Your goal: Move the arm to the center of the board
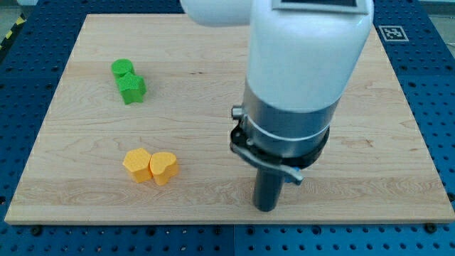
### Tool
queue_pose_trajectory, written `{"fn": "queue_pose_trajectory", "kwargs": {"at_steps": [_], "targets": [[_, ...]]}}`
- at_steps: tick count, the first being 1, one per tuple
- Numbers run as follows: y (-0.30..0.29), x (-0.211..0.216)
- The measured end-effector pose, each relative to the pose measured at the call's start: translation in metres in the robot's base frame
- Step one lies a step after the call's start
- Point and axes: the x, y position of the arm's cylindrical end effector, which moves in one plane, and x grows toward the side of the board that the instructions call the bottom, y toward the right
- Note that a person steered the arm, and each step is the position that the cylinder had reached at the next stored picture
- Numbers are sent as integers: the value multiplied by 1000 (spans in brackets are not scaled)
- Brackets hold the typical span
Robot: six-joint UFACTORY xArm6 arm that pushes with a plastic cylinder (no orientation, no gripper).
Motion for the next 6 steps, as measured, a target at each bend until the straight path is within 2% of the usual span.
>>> {"fn": "queue_pose_trajectory", "kwargs": {"at_steps": [1, 2, 4, 6], "targets": [[-29, 0], [-72, -25], [-80, -136], [-80, -149]]}}
